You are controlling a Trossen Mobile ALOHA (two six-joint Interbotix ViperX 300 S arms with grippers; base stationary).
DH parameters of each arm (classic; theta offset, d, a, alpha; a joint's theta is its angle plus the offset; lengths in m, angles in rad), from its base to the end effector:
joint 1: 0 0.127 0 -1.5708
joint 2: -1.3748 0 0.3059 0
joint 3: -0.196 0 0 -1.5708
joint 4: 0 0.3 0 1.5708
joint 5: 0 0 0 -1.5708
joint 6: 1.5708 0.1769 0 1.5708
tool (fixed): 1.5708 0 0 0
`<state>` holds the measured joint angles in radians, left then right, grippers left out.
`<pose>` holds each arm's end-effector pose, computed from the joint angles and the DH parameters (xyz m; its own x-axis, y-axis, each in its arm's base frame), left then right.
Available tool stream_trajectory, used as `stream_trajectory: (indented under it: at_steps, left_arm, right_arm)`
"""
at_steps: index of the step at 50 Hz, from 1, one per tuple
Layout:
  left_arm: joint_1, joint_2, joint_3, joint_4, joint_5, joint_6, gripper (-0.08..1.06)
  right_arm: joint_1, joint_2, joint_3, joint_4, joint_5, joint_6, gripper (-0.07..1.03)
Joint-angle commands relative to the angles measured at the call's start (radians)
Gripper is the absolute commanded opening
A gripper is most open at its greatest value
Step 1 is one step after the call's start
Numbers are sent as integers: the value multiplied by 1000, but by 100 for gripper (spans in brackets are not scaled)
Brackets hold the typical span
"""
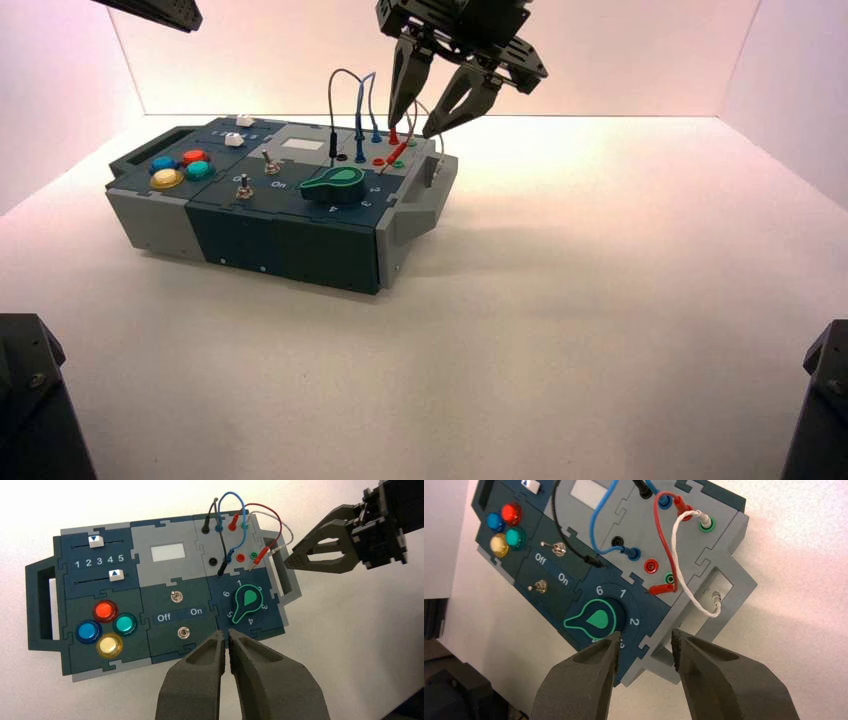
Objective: Insert the red wire.
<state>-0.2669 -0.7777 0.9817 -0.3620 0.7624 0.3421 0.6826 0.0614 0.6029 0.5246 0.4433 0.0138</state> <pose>0.2084 -0.1018 0.1840 0.4924 -0.3882 -0.7790 0.4530 0.8785 -0.1515 0.2859 0.2814 0.0876 0.2388 0.4710 -0.8492 -0.2936 0.8686 0.3992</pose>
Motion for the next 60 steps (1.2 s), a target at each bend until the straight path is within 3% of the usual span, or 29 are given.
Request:
stream_trajectory:
  at_steps: [1, 43, 60]
  left_arm:
    - [-5, 2, -26, -5, -6, 3, 5]
    - [-5, 5, -25, -5, -12, 8, 5]
    - [-5, 8, -23, -2, -17, 8, 5]
  right_arm:
    - [-2, -6, -28, 5, -15, -3, 54]
    - [-5, 106, -104, 0, -34, -31, 54]
    - [-14, 106, -91, 0, -18, -32, 52]
